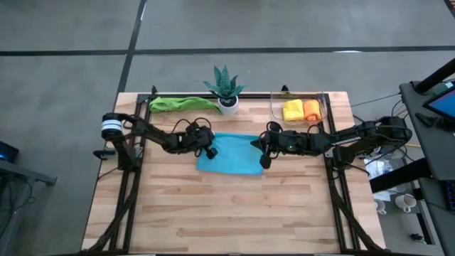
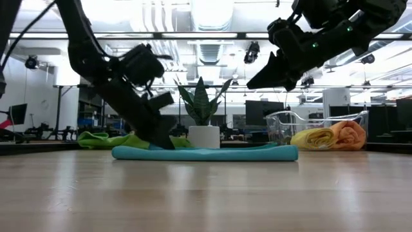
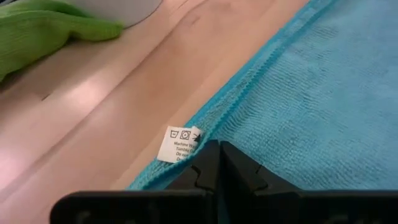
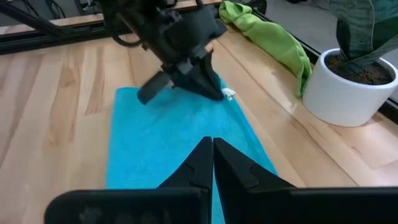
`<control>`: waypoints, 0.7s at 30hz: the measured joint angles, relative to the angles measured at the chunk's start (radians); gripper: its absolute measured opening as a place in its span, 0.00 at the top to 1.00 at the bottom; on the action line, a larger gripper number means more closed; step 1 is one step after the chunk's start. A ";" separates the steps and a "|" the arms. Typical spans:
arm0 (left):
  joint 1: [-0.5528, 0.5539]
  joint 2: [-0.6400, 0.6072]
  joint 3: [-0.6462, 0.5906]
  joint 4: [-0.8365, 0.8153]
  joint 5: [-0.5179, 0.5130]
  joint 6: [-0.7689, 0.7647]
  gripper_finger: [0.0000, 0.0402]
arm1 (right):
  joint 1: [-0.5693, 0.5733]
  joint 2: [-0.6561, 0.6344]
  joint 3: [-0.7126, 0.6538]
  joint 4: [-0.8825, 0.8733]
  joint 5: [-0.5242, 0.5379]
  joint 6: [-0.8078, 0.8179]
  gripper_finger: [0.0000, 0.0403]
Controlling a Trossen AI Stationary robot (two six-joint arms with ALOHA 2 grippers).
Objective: Roll microfiber towels into tight, uniform cylinder then place into a basket
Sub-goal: Fold the blue microfiber cloth
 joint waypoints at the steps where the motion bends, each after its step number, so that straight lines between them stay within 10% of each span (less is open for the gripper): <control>1: -0.004 -0.020 -0.002 -0.010 0.000 0.000 1.00 | 0.000 0.000 0.000 -0.001 0.000 0.000 0.98; 12: -0.106 -0.269 -0.035 -0.044 0.026 0.046 1.00 | -0.019 0.079 -0.001 -0.123 0.151 0.165 0.98; 21: -0.123 -0.207 -0.039 -0.131 0.193 0.052 1.00 | -0.092 0.313 0.085 -0.128 -0.040 0.161 0.98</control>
